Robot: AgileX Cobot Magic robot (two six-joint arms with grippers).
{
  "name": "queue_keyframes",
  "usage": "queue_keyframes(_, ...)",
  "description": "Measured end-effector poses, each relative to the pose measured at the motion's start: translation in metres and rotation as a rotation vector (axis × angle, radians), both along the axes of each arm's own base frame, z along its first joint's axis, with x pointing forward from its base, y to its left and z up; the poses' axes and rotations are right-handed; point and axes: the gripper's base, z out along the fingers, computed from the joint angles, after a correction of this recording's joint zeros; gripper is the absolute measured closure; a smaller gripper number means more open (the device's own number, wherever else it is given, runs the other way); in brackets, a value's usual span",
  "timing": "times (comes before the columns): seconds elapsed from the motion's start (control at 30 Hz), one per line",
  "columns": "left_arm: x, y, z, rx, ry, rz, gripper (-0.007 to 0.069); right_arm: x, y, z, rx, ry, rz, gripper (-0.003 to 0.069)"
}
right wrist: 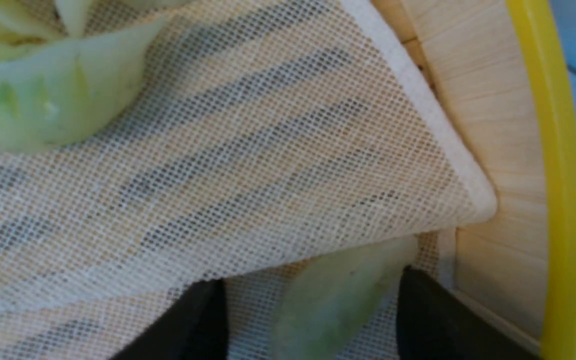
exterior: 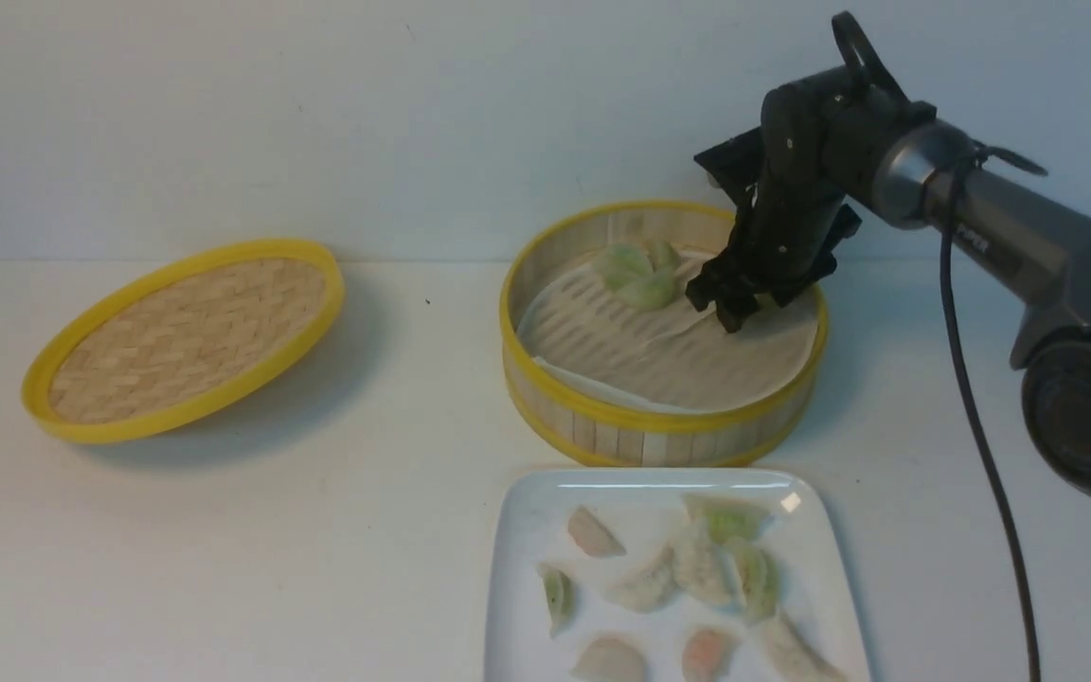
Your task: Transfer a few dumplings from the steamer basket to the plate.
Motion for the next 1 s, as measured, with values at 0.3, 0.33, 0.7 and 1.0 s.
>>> queue_keyframes(0.3, 0.000, 0.000, 0.000, 0.000, 0.000, 0.000, 0.0631, -0.007, -0.001, 0.023, 0.023, 0.010, -0.009, 0.0488)
queue_keyframes(0.33, 0.000, 0.000, 0.000, 0.000, 0.000, 0.000, 0.0631, -0.008, 0.000, 0.027, 0.034, 0.005, -0.010, 0.0488)
queue_keyframes(0.7, 0.000, 0.000, 0.000, -0.001, 0.001, -0.001, 0.0631, -0.054, 0.005, 0.125, 0.298, -0.042, -0.020, 0.0488)
queue_keyframes(1.0, 0.000, 0.000, 0.000, -0.002, 0.002, -0.001, 0.0631, -0.192, 0.012, 0.136, 0.299, 0.166, 0.068, 0.0488)
